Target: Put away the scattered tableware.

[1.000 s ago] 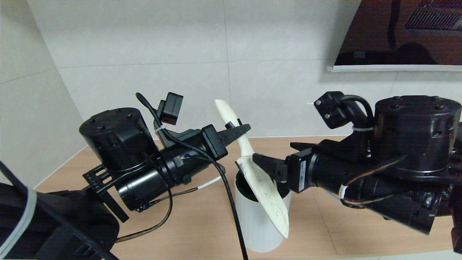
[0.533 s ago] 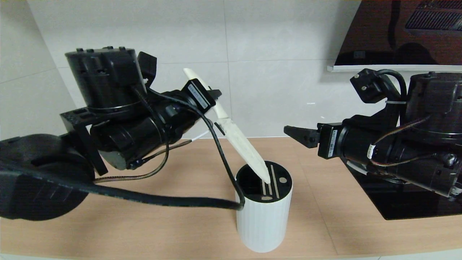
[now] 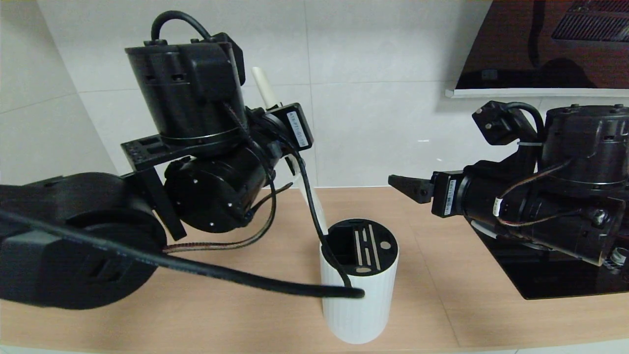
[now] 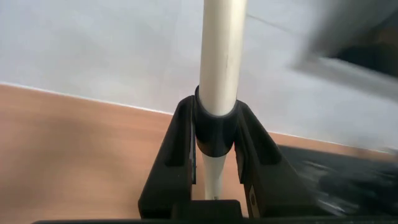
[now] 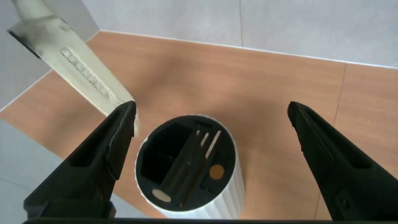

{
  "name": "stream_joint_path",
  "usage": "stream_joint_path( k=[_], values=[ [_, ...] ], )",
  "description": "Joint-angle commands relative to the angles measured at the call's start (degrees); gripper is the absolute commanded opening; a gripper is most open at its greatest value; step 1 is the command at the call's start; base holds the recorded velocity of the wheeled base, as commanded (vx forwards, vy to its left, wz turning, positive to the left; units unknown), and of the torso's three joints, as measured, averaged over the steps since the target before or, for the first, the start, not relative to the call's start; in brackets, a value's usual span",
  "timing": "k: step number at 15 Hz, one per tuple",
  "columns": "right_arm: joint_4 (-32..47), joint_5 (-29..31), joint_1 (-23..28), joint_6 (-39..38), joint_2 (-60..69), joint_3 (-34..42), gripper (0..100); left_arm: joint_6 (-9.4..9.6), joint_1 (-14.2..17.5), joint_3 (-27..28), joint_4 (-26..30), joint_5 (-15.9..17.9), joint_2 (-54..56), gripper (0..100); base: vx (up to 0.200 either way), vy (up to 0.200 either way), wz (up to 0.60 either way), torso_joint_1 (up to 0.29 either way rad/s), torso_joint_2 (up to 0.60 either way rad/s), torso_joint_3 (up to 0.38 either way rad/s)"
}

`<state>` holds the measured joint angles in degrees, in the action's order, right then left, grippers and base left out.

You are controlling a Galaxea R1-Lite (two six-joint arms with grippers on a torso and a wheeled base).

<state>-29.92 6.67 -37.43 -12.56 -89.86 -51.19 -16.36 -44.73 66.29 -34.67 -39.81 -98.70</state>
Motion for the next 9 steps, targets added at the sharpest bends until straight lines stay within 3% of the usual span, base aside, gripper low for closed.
stream_joint_path(
  k=[1, 3, 4, 8, 9],
  values=[
    [-0.1, 0.0, 0.3, 0.1, -0.7, 0.0, 100, 2.91, -4.3, -1.4, -3.5, -2.0, -0.4, 0, 0.000, 0.000, 0.00, 0.000, 0.00, 0.000],
    [-0.1, 0.0, 0.6, 0.1, -0.7, 0.0, 100, 5.29, -5.9, -2.9, -7.3, -3.8, -1.4, 0, 0.000, 0.000, 0.00, 0.000, 0.00, 0.000],
    [-0.1, 0.0, 0.6, 0.1, -0.8, 0.0, 100, 7.48, -6.2, -4.1, -10.4, -4.1, -2.5, 0, 0.000, 0.000, 0.00, 0.000, 0.00, 0.000],
    [-0.1, 0.0, 0.6, 0.1, -1.0, 0.1, 100, 13.28, -6.5, -6.1, -21.6, -5.8, -6.2, 0, 0.000, 0.000, 0.00, 0.000, 0.00, 0.000],
    [-0.1, 0.0, 0.6, 0.1, -1.0, 0.0, 100, 13.99, -6.6, -6.2, -23.2, -6.2, -6.9, 0, 0.000, 0.000, 0.00, 0.000, 0.00, 0.000]
  ],
)
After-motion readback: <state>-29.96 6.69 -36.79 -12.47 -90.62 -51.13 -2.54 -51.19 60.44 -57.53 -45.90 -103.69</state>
